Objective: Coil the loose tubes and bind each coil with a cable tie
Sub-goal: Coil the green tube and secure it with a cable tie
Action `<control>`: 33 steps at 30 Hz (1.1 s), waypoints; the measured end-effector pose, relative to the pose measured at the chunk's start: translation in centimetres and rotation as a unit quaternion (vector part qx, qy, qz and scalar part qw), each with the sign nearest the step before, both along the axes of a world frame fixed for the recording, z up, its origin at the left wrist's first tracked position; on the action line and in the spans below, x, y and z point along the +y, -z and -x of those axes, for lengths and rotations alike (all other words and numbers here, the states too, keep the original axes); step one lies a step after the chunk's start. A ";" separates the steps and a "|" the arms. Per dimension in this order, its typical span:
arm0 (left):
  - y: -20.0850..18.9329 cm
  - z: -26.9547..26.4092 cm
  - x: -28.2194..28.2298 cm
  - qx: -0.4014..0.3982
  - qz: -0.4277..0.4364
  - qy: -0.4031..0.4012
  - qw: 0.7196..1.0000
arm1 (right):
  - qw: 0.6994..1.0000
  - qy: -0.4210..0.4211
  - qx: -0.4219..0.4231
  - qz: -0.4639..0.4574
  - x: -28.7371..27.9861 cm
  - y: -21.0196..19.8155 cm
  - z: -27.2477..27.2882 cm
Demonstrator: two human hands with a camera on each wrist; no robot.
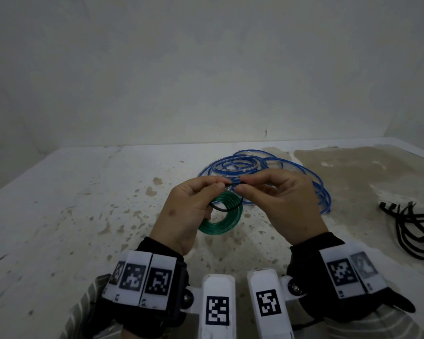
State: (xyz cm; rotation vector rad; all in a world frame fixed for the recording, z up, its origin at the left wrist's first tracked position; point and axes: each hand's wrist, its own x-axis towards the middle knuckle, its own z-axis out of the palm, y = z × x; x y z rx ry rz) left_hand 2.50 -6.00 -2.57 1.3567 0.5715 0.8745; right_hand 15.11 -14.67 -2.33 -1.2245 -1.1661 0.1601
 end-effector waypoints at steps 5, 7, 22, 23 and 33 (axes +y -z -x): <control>0.2 -0.1 -0.1 0.025 -0.056 0.013 0.998 | 0.998 -0.006 -0.034 0.046 0.0 0.0 0.2; 0.3 -0.1 -0.1 0.045 -0.090 0.015 0.995 | 0.996 0.000 -0.050 0.070 0.2 0.2 0.4; 0.2 -0.4 -0.3 0.026 0.006 0.041 0.999 | 0.997 -0.011 -0.039 0.066 0.3 0.1 -0.4; 0.2 -0.4 -0.3 0.028 0.001 0.043 0.999 | 0.997 -0.006 -0.043 0.067 0.3 0.1 -0.3; 0.0 -0.5 -0.5 0.071 -0.030 0.080 0.994 | 0.995 0.033 -0.069 0.057 -0.1 -0.5 -0.7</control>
